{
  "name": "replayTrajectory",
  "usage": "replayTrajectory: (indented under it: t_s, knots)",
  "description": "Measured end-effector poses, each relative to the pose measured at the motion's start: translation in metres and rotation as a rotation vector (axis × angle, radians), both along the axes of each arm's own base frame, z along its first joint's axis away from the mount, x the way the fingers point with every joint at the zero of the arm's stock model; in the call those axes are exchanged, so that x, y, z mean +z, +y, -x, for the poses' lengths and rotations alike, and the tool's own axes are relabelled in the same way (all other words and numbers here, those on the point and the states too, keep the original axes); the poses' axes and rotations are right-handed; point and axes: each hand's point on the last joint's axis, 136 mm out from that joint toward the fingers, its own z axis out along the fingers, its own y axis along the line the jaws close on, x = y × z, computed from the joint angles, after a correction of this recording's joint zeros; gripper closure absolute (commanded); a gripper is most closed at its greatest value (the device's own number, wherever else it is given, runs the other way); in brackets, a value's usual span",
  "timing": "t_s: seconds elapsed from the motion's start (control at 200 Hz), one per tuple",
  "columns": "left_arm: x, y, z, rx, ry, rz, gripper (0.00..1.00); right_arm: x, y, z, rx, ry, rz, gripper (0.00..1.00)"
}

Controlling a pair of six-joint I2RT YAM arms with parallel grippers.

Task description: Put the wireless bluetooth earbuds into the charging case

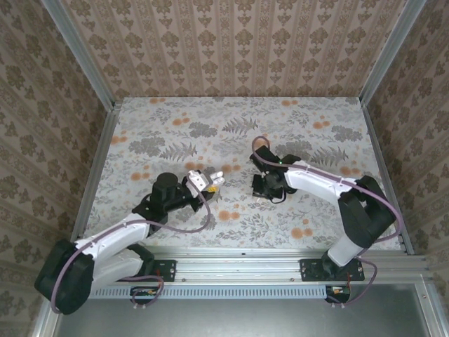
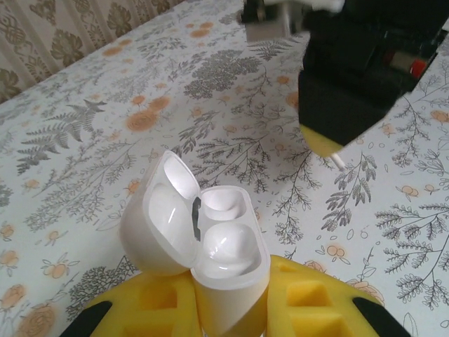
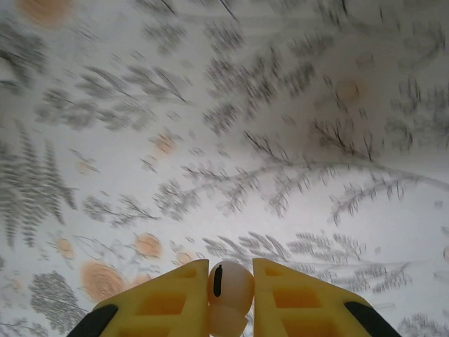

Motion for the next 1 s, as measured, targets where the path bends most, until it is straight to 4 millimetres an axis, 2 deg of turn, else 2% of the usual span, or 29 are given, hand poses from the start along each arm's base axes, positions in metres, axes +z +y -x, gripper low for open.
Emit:
replayTrajectory:
  t_s: [0.145, 0.32, 0.4, 0.51, 0.77, 1.0]
  knots:
    - [-0.006, -0.007, 0.001, -0.035, 0.023, -0.002, 0.83, 0.031, 0.006, -0.016, 0.070, -0.209, -0.068, 0.80]
    - [0.007, -0.022, 0.000, -0.083, 0.000, 0.023, 0.83, 0.079, 0.017, -0.032, 0.180, -0.457, -0.128, 0.81]
    - [0.010, -0.026, 0.000, -0.100, -0.005, 0.031, 0.83, 0.101, 0.022, -0.035, 0.231, -0.569, -0.156, 0.80]
    - [0.012, -0.031, 0.001, -0.127, -0.002, 0.041, 0.83, 0.121, 0.030, -0.035, 0.308, -0.667, -0.185, 0.80]
    - [0.034, -0.040, -0.001, -0.161, -0.038, 0.089, 0.83, 0.146, 0.055, -0.028, 0.461, -0.772, -0.275, 0.81]
    - [0.041, -0.041, -0.002, -0.156, -0.036, 0.119, 0.83, 0.150, 0.071, -0.012, 0.557, -0.776, -0.328, 0.81]
